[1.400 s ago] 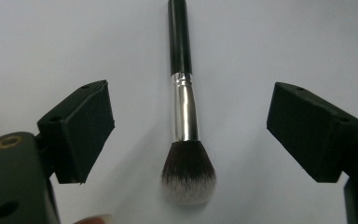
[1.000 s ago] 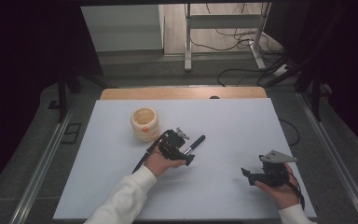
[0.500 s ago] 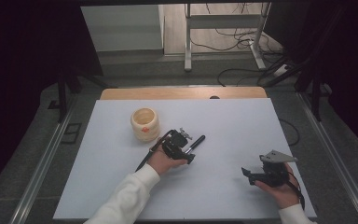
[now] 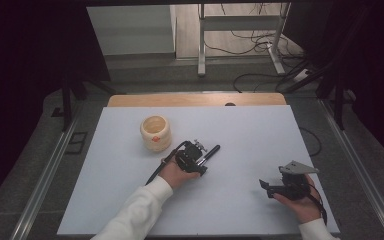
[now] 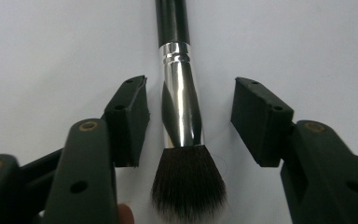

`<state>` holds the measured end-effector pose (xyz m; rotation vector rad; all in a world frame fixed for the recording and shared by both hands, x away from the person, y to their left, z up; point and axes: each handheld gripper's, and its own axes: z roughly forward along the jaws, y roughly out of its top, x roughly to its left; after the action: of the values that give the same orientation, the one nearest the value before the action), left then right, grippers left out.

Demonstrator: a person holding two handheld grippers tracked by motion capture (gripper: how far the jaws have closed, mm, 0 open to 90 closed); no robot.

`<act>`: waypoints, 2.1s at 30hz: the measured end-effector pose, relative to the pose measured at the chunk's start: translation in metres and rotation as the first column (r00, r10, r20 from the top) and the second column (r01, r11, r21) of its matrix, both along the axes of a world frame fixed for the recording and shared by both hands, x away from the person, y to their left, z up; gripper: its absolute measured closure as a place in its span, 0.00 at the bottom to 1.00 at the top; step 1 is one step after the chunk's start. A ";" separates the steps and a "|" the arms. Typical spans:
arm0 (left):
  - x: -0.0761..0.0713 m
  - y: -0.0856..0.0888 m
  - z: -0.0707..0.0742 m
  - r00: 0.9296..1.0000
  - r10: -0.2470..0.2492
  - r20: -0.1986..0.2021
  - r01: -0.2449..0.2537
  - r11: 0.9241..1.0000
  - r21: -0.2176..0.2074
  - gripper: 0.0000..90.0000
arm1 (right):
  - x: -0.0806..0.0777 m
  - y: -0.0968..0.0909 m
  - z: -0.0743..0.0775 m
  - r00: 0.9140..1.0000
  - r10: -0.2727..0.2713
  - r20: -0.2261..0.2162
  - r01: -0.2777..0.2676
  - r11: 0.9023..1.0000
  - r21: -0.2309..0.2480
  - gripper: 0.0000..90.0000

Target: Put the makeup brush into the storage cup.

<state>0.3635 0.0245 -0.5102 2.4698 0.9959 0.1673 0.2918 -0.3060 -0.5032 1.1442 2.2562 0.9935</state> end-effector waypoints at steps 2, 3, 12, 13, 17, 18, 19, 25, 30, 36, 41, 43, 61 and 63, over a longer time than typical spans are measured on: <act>0.000 0.000 -0.001 1.000 0.001 -0.007 -0.001 1.000 -0.002 0.54 | 0.000 0.000 0.000 1.000 -0.001 -0.001 0.001 1.000 0.000 0.15; 0.001 0.000 -0.001 1.000 -0.002 -0.012 0.002 1.000 -0.001 0.55 | 0.000 0.000 0.000 1.000 -0.001 0.000 0.001 1.000 0.000 0.15; 0.001 0.001 -0.002 1.000 -0.006 -0.009 0.006 1.000 0.006 0.65 | 0.000 -0.001 0.000 1.000 -0.004 -0.002 0.004 1.000 -0.003 0.15; 0.001 0.001 -0.002 1.000 -0.009 -0.009 0.009 1.000 0.008 0.65 | 0.000 -0.001 0.000 1.000 -0.004 -0.002 0.004 1.000 -0.003 0.15; 0.001 0.003 -0.001 1.000 -0.001 -0.019 0.001 1.000 0.010 0.75 | 0.000 -0.001 0.000 1.000 -0.004 -0.002 0.004 1.000 -0.003 0.15; 0.002 0.003 -0.001 1.000 0.000 -0.024 0.000 1.000 0.007 0.76 | 0.000 -0.001 0.000 1.000 -0.005 -0.002 0.005 1.000 -0.002 0.15; 0.002 0.003 -0.001 1.000 0.003 -0.026 -0.003 1.000 0.007 0.77 | 0.000 -0.001 0.000 1.000 -0.005 -0.001 0.005 1.000 -0.003 0.15; 0.003 0.002 0.000 0.999 0.013 -0.034 -0.013 1.000 0.015 0.78 | 0.000 -0.001 0.000 1.000 -0.005 -0.002 0.005 1.000 -0.004 0.15; 0.003 0.004 0.000 0.999 0.006 -0.033 -0.006 1.000 0.006 0.78 | 0.000 -0.001 0.000 1.000 -0.006 0.004 0.006 1.000 -0.003 0.15; 0.004 0.013 0.007 1.000 0.002 -0.023 -0.003 0.999 -0.042 0.78 | -0.001 -0.001 0.002 1.000 -0.006 0.011 0.006 1.000 -0.001 0.15; 0.001 0.025 0.018 1.000 -0.001 -0.016 0.000 0.997 -0.078 0.78 | -0.001 -0.001 0.002 1.000 -0.007 0.015 0.007 1.000 -0.001 0.15; -0.001 0.029 0.021 1.000 -0.007 -0.015 0.005 0.996 -0.084 0.78 | -0.001 -0.001 0.002 1.000 -0.006 0.018 0.006 1.000 -0.001 0.15; -0.021 0.066 0.033 1.000 0.003 0.008 -0.002 0.989 -0.150 0.78 | -0.003 0.004 0.004 1.000 0.009 0.028 -0.009 1.000 -0.003 0.15; -0.023 0.068 0.032 1.000 0.004 0.009 -0.002 0.990 -0.142 0.78 | -0.003 0.005 0.004 0.999 0.009 0.031 -0.009 1.000 -0.004 0.15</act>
<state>0.3406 0.0925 -0.4780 2.3362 0.9730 0.1046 0.2891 -0.3010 -0.4990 1.1102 2.2397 1.0036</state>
